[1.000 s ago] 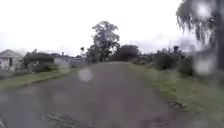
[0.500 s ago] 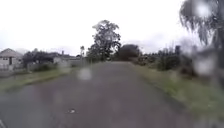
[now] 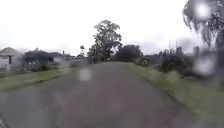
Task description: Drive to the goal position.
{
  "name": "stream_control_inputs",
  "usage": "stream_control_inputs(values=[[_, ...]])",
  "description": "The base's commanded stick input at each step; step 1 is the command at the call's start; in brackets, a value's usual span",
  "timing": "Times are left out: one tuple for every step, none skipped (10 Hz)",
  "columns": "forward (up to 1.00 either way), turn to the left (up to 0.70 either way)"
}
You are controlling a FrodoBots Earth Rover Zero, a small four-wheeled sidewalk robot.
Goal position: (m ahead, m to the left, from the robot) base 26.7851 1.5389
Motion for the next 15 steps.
stream_control_inputs(values=[[1.00, 0.00], [1.00, 0.00], [1.00, 0.00], [1.00, 0.00], [1.00, 0.00], [1.00, 0.00], [1.00, 0.00], [1.00, 0.00], [1.00, 0.00], [1.00, 0.00], [1.00, 0.00], [1.00, 0.00], [1.00, 0.00], [1.00, 0.00], [1.00, 0.00]])
